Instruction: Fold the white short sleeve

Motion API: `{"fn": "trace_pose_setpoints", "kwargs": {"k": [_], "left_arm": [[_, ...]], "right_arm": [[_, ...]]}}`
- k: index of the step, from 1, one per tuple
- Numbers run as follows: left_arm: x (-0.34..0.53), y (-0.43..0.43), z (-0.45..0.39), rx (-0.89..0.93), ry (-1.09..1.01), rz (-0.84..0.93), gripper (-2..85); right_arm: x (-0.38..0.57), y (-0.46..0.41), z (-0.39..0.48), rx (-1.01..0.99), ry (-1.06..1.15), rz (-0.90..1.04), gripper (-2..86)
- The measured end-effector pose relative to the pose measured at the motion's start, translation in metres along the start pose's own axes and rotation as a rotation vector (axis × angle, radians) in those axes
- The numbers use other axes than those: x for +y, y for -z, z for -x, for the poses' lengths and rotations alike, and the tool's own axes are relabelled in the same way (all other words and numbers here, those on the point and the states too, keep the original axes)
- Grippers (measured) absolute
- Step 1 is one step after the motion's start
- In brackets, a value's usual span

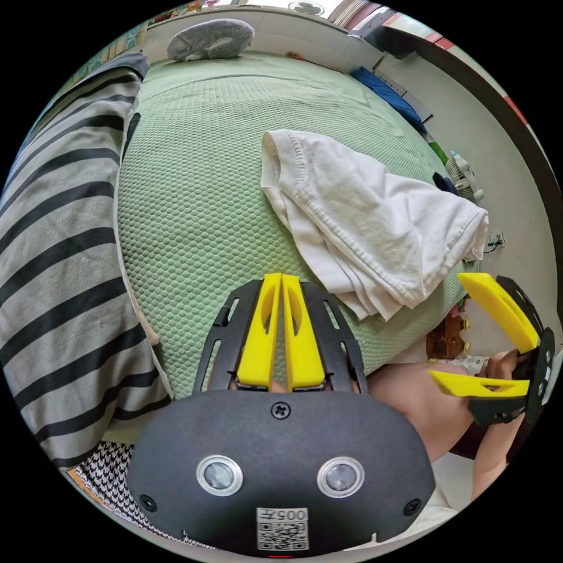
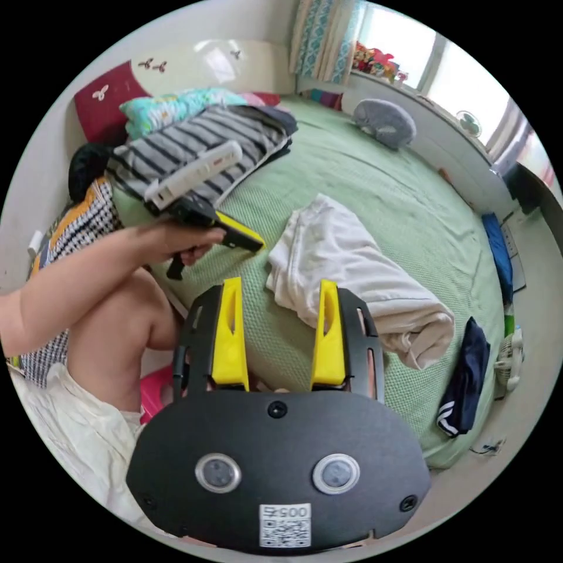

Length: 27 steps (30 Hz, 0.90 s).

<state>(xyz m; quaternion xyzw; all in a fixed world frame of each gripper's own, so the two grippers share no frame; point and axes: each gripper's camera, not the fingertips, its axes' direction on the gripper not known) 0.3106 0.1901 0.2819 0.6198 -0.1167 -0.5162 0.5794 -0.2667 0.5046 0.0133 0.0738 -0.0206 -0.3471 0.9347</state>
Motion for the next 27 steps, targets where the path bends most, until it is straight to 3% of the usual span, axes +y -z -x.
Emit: {"fn": "trace_pose_setpoints", "kwargs": {"k": [4,8,13,18,27], "left_arm": [[0.003,-0.005,0.004,-0.031,-0.017,0.015,-0.3],[0.012,-0.001,0.013,0.018,-0.031,-0.043,-0.1],[0.023,0.001,0.029,0.229,-0.043,-0.074,0.5],[0.034,0.006,0.035,0.273,-0.048,-0.128,3.0],[0.047,-0.011,0.019,0.257,-0.169,-0.065,12.7]], "right_arm": [[-0.017,-0.031,0.007,0.099,0.061,0.149,16.4],[-0.033,-0.049,-0.005,0.099,-0.039,0.2,11.9],[-0.043,-0.023,-0.031,-0.063,-0.164,0.143,1.4],[-0.054,0.02,-0.059,-0.084,-0.261,0.045,0.1],[-0.106,0.07,-0.112,0.133,-0.4,-0.033,0.0]]}}
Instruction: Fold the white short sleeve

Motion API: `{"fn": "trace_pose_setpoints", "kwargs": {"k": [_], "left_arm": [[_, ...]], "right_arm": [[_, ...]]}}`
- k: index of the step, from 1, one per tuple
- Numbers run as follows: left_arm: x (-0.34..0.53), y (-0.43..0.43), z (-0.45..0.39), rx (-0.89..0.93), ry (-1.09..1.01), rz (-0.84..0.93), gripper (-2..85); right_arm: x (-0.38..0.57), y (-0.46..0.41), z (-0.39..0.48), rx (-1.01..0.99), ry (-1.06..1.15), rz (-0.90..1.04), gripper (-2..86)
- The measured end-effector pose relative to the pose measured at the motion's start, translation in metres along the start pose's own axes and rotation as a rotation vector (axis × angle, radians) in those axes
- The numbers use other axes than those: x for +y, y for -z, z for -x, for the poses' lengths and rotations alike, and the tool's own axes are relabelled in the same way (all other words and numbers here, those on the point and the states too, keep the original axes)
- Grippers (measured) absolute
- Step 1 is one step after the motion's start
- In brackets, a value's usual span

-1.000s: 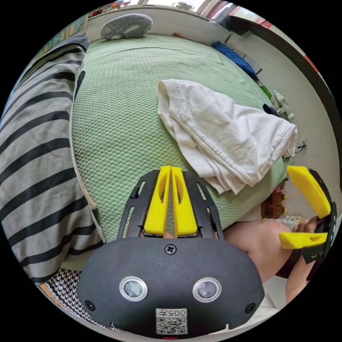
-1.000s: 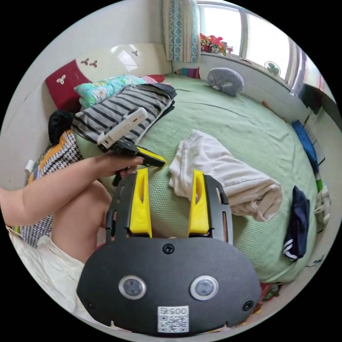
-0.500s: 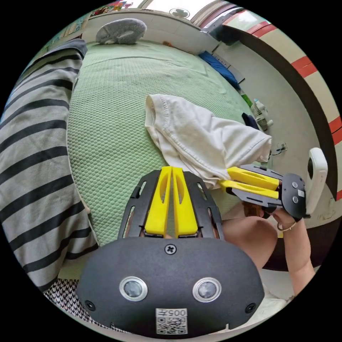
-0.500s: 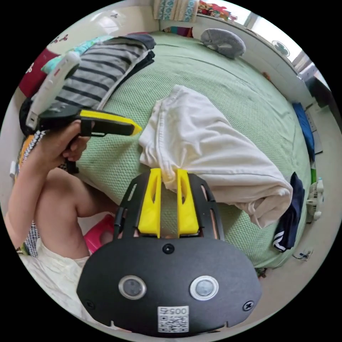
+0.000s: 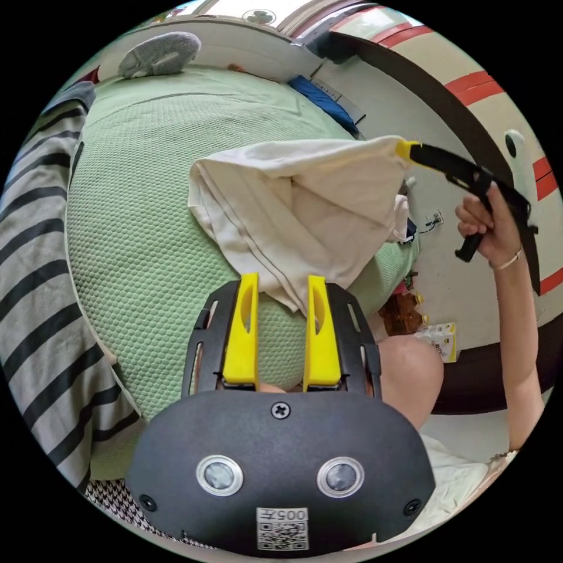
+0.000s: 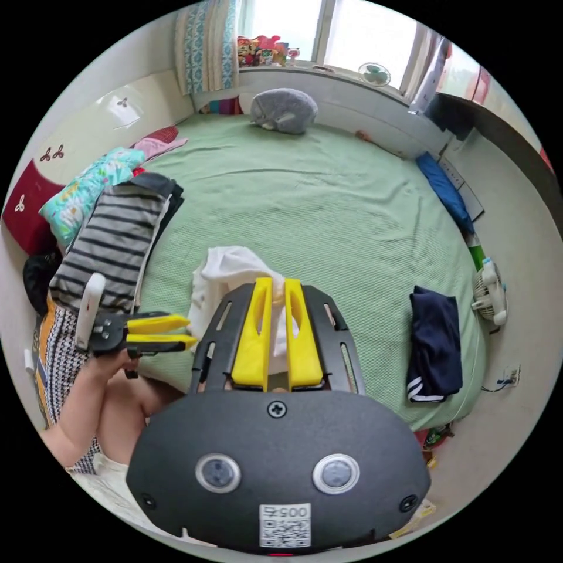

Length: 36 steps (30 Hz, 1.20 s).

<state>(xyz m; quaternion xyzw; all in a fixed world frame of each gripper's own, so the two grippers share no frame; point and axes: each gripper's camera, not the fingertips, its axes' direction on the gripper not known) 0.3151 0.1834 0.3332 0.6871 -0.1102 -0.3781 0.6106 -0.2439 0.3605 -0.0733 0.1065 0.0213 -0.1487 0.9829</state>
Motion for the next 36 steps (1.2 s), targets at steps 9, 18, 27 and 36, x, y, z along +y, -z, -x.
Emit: {"fn": "trace_pose_setpoints", "kwargs": {"k": [9,18,27,36], "left_arm": [[-0.001,-0.013,-0.004,-0.006,-0.025,0.041,13.4],[0.008,0.009,0.009,-0.04,0.046,-0.059,11.9],[0.032,0.028,0.028,-0.009,0.168,-0.151,11.1],[0.046,0.03,0.032,-0.018,0.181,-0.132,10.8]], "right_arm": [[-0.087,0.02,-0.048,0.044,-0.234,-0.075,2.2],[-0.03,-0.007,0.033,-0.133,0.29,-0.062,11.2],[0.055,-0.052,0.126,-0.263,0.74,0.17,10.6],[0.053,-0.068,0.151,-0.047,0.733,0.216,0.9]]}}
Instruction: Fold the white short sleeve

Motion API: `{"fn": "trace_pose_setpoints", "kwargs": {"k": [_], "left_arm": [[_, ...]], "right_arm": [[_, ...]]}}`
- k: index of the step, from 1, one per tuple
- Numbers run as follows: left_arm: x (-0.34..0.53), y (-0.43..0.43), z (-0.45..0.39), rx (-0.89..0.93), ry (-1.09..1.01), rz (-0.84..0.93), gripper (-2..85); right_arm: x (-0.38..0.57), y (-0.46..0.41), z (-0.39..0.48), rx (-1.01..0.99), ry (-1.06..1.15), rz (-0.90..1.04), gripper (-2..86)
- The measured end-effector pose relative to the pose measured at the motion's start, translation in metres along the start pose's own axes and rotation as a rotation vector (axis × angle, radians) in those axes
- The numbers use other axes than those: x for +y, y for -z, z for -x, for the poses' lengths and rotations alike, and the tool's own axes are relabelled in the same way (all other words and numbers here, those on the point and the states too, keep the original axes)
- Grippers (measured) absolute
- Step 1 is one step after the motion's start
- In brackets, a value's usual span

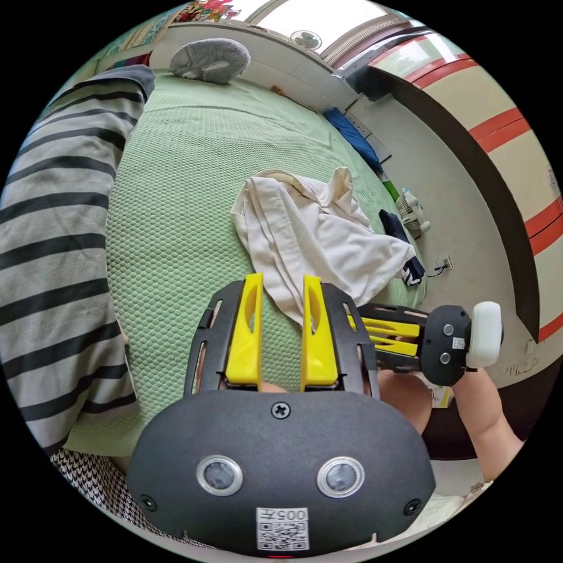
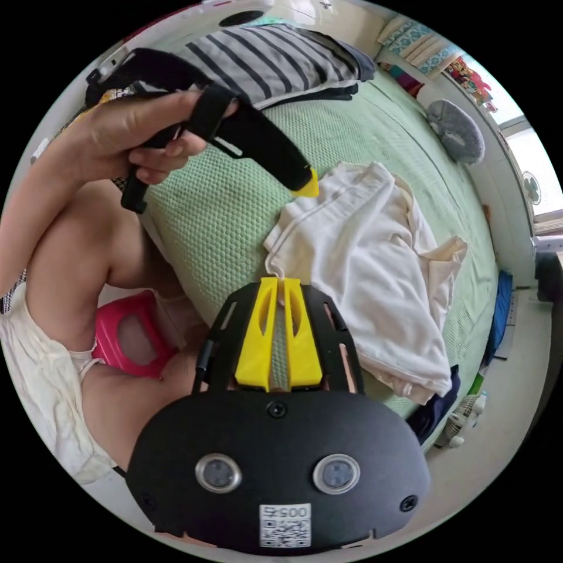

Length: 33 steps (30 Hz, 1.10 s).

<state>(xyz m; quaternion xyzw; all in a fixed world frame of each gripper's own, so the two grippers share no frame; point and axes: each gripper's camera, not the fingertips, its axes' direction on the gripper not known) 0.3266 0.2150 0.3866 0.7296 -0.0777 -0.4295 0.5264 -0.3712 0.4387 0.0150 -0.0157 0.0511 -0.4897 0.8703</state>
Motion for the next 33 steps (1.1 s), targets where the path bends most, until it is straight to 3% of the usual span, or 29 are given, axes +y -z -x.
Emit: {"fn": "trace_pose_setpoints", "kwargs": {"k": [9,15,17,22,28,33], "left_arm": [[-0.004,0.002,0.002,0.046,-0.008,-0.002,10.8],[-0.009,-0.001,-0.012,-0.008,-0.077,0.014,11.6],[-0.013,-0.007,-0.016,-0.014,-0.092,0.044,12.3],[-0.02,-0.019,-0.023,-0.005,-0.1,0.096,13.4],[-0.024,-0.023,-0.028,-0.051,-0.114,0.133,13.8],[-0.025,-0.017,-0.025,-0.041,-0.077,0.108,13.8]], "right_arm": [[0.014,0.075,-0.08,-0.049,-0.114,-0.126,-0.7],[0.003,0.098,-0.162,0.218,-0.361,-0.108,-0.6],[0.001,0.1,-0.192,0.347,-0.549,-0.121,-0.3],[0.012,0.09,-0.215,0.416,-0.802,-0.114,2.8],[0.056,0.076,-0.191,0.249,-0.717,-0.157,9.7],[0.1,0.06,-0.147,0.092,-0.484,-0.16,10.8]]}}
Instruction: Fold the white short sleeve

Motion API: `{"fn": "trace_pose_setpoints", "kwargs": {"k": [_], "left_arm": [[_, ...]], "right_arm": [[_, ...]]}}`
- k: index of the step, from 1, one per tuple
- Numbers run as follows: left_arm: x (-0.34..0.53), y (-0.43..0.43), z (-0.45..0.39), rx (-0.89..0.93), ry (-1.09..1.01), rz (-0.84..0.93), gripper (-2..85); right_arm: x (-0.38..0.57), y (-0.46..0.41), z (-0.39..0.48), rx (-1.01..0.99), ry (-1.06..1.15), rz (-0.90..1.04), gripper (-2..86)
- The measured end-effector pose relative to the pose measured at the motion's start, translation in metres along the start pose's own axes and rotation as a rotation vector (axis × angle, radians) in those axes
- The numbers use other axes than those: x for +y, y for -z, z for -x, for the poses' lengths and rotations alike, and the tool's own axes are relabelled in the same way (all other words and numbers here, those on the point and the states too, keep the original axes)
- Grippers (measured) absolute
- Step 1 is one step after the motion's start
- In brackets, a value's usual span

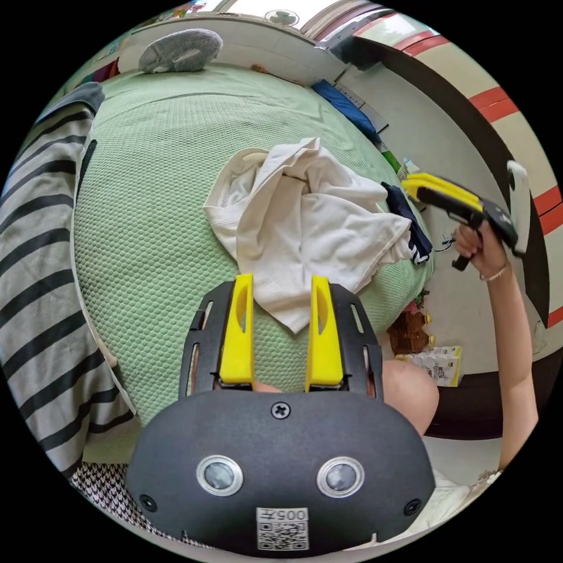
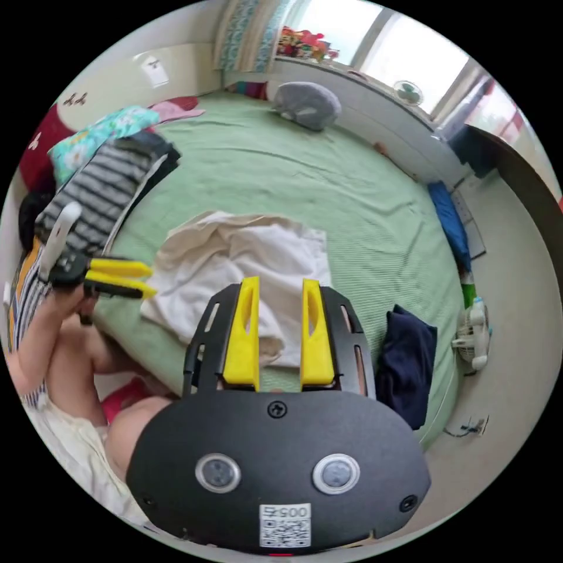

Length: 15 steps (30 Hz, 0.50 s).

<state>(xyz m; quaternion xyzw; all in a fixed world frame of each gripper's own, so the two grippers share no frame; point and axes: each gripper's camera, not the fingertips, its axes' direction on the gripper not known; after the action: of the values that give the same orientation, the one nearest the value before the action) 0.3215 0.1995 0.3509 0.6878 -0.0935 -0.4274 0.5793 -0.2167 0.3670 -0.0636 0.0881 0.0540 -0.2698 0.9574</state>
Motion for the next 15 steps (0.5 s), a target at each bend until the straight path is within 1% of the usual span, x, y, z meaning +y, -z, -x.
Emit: {"fn": "trace_pose_setpoints", "kwargs": {"k": [2,5,8,15], "left_arm": [[0.0,0.008,0.005,-0.014,0.036,-0.04,13.7],[0.001,0.017,0.013,-0.032,0.085,-0.077,13.5],[0.004,0.022,0.02,-0.071,0.112,-0.076,13.4],[0.012,0.033,0.041,-0.061,0.171,-0.079,13.1]], "right_arm": [[0.025,-0.004,0.024,-0.045,0.122,0.023,11.0],[0.043,-0.011,0.059,-0.115,0.242,0.035,11.0],[0.048,-0.023,0.094,-0.145,0.352,0.044,10.9],[0.04,-0.054,0.136,-0.187,0.446,0.064,8.7]]}}
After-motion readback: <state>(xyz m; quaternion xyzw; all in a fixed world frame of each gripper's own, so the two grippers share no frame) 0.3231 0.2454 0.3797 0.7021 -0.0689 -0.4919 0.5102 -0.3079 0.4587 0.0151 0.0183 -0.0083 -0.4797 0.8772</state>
